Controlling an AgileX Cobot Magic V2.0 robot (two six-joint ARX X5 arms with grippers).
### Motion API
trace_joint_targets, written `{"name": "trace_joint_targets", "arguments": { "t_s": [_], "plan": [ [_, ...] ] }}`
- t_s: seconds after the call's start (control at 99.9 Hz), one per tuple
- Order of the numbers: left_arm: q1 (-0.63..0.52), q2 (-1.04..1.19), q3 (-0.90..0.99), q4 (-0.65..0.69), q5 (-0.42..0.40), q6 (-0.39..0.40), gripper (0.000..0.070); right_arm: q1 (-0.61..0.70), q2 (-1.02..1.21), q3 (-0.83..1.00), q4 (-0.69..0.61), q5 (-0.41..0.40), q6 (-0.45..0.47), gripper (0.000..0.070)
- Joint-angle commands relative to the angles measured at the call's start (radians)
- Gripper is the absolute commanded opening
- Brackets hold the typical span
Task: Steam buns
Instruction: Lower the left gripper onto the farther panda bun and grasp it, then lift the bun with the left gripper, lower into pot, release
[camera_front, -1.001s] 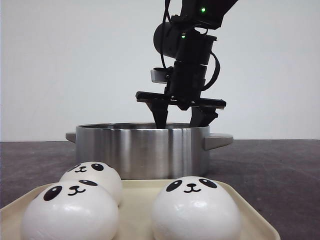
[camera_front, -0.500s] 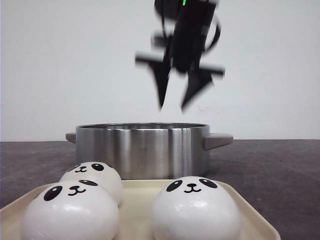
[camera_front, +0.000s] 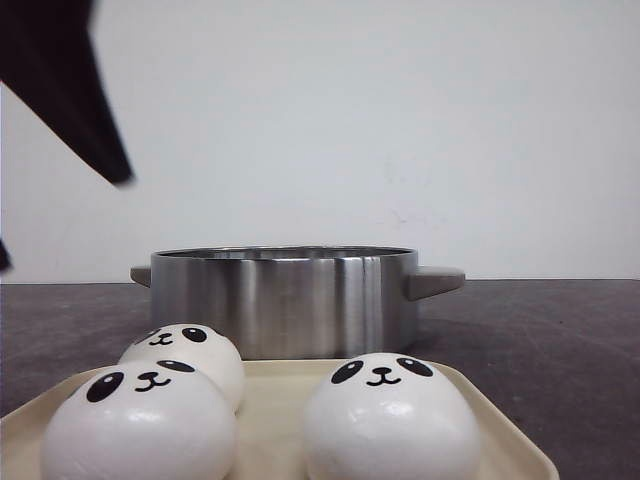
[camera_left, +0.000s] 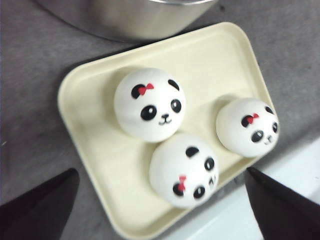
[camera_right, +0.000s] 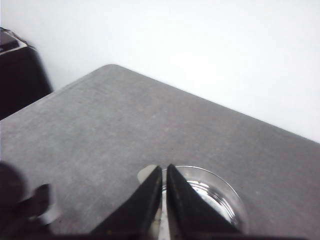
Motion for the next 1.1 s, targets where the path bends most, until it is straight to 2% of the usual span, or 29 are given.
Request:
{"name": "trace_joint_targets", "arguments": {
  "t_s": [0.0, 0.14, 0.26, 0.37, 0.54, 0.61, 0.66, 0.7, 0.761, 0.771, 0.801, 0.971, 1.091],
  "plan": [
    [-0.024, 0.054, 0.017, 0.04, -0.008, -0.052, 0.0638, 0.052, -0.015, 0.016, -0.02, 0.044, -0.002, 0.0007],
    [-0.053, 0.177, 0.026, 0.098, -0.016, -0.076, 0.0637, 0.131, -0.077, 0.016, -0.087, 0.163, 0.016, 0.0007],
    [-0.074, 0.278, 0.053, 0.1, -0.055, -0.075, 0.0637, 0.164, -0.107, 0.016, -0.145, 0.234, 0.034, 0.0007],
    [-0.082, 0.353, 0.079, 0.111, -0.086, -0.076, 0.0636, 0.176, -0.121, 0.016, -0.19, 0.261, 0.067, 0.0007],
    [-0.085, 0.437, 0.117, 0.14, -0.088, -0.08, 0.0615, 0.182, -0.128, 0.016, -0.238, 0.262, 0.079, 0.0007],
    [-0.089, 0.459, 0.124, 0.137, -0.089, -0.079, 0.0519, 0.182, -0.128, 0.016, -0.249, 0.262, 0.089, 0.0007],
    [-0.09, 0.468, 0.124, 0.133, -0.089, -0.079, 0.0408, 0.182, -0.128, 0.016, -0.256, 0.264, 0.095, 0.0007],
    [-0.09, 0.473, 0.124, 0.131, -0.089, -0.079, 0.0287, 0.182, -0.128, 0.016, -0.26, 0.264, 0.095, 0.0007],
    [-0.09, 0.475, 0.124, 0.134, -0.089, -0.07, 0.0017, 0.182, -0.128, 0.015, -0.262, 0.265, 0.095, 0.0007],
    [-0.09, 0.475, 0.124, 0.135, -0.089, -0.068, 0.0, 0.182, -0.128, 0.015, -0.262, 0.266, 0.095, 0.0007],
    [-0.09, 0.475, 0.124, 0.143, -0.089, -0.067, 0.0018, 0.182, -0.128, 0.015, -0.262, 0.267, 0.095, 0.0007],
    [-0.09, 0.442, 0.159, 0.138, -0.085, -0.063, 0.001, 0.182, -0.128, 0.015, -0.263, 0.267, 0.095, 0.0007],
    [-0.1, 0.371, 0.236, 0.097, -0.013, -0.051, 0.001, 0.182, -0.128, 0.015, -0.268, 0.268, 0.094, 0.0007]
  ]
}}
